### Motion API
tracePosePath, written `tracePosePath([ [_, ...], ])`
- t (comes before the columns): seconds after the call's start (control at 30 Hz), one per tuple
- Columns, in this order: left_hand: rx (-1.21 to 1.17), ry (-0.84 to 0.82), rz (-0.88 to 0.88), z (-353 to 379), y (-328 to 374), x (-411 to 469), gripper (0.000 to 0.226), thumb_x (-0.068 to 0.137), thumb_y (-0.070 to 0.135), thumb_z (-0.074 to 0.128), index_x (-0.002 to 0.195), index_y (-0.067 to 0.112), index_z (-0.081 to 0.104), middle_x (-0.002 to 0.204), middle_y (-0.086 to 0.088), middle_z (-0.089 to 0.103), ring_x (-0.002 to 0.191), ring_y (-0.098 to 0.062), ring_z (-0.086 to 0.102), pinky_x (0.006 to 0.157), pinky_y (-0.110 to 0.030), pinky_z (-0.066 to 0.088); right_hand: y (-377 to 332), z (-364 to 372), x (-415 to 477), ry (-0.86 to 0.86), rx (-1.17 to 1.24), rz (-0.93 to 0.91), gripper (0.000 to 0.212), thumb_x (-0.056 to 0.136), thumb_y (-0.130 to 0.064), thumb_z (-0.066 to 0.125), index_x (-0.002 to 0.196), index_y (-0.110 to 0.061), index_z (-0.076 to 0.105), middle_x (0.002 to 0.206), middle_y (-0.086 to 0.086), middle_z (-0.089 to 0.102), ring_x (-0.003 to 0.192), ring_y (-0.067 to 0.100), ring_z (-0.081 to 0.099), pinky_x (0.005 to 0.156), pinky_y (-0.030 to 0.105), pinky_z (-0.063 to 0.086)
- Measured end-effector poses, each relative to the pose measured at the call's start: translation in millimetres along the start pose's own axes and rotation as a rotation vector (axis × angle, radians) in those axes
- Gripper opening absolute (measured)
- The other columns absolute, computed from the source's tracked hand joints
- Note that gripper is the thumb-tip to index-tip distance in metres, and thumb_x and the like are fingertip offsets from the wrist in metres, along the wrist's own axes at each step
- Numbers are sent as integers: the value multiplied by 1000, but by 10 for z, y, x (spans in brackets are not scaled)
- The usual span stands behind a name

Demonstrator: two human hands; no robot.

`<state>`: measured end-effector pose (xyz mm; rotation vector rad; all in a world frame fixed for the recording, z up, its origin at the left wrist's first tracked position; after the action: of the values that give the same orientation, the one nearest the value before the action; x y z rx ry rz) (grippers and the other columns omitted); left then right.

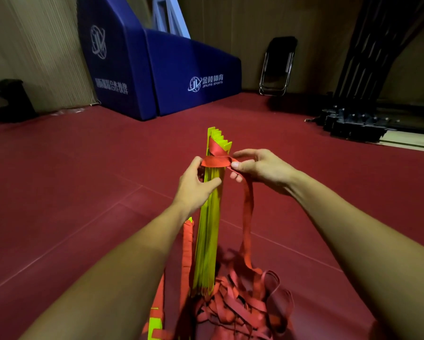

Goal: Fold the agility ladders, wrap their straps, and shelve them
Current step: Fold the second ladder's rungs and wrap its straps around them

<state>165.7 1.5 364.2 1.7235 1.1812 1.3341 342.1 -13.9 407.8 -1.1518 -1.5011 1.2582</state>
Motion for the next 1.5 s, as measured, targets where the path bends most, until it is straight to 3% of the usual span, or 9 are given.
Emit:
tracePosePath([
  [0.23,-331,-185,-227,119,17,8,38,84,-8,68,112,15,56,89,-10,71,81,-26,64,77,-42,55,-22,-20,59,36,-113,-137,27,95,0,58,121,3,64,92,5,64,76,4,56,63,12,47],
  [0.6,-309,-305,-271,81,-49,29,41,82,7,68,115,31,68,123,-10,69,118,-25,65,107,-43,47,-16,48,86,-49,-81,-159,28,94,-4,62,121,2,62,99,4,62,83,15,51,67,16,47],
  [0.7,-328,-344,-288,94,-68,28,41,88,3,63,120,28,67,124,-8,70,113,-20,67,98,-34,52,-28,86,92,-75,-87,-152,30,94,-4,61,124,-3,63,99,-3,67,75,2,55,67,16,47],
  [0.8,-335,-360,-305,92,-72,29,41,95,-7,54,125,21,62,114,-6,72,93,-7,70,69,-15,52,-14,110,99,-68,-86,-150,33,94,-3,62,126,-1,60,99,-4,67,70,-2,58,70,17,49],
  [1.1,-352,-242,-375,82,-135,70,33,96,-3,57,114,16,38,120,-12,67,114,-29,63,112,-49,41,-65,107,112,6,-161,-186,34,90,-14,70,121,-2,59,89,4,67,70,14,57,65,22,49],
  [1.2,-337,-288,-345,66,-150,56,28,97,-3,56,114,16,45,126,-22,66,120,-35,63,109,-49,44,-67,127,94,-7,-195,-188,35,92,-13,68,123,-4,57,82,2,65,57,9,55,56,22,47],
  [1.33,-334,-295,-325,60,-122,85,34,95,-8,52,114,18,46,107,-14,69,94,-18,68,91,-34,53,-77,123,147,94,-334,-205,36,91,-21,70,122,-7,57,81,9,63,53,11,52,51,28,46],
  [1.43,-188,-338,-254,86,-66,86,54,85,-13,61,126,15,38,98,-6,65,75,-6,64,67,-19,50,-70,122,208,224,-464,-218,42,82,-44,74,110,-14,62,86,12,68,67,23,60,64,41,51],
  [1.5,-17,-364,-145,156,-86,46,73,78,0,79,133,15,32,105,6,66,87,-2,66,75,-20,50,-67,136,234,294,-511,-198,42,82,-46,74,104,-12,63,88,11,68,79,30,63,72,43,50],
])
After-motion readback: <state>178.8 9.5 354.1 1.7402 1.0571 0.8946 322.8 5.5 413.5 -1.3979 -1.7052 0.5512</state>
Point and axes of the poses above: each hand's wrist, its own x-axis towards the middle knuckle, its own z-axis out of the palm, y = z × x, the point moved 4 cm from there along x, towards the middle knuckle
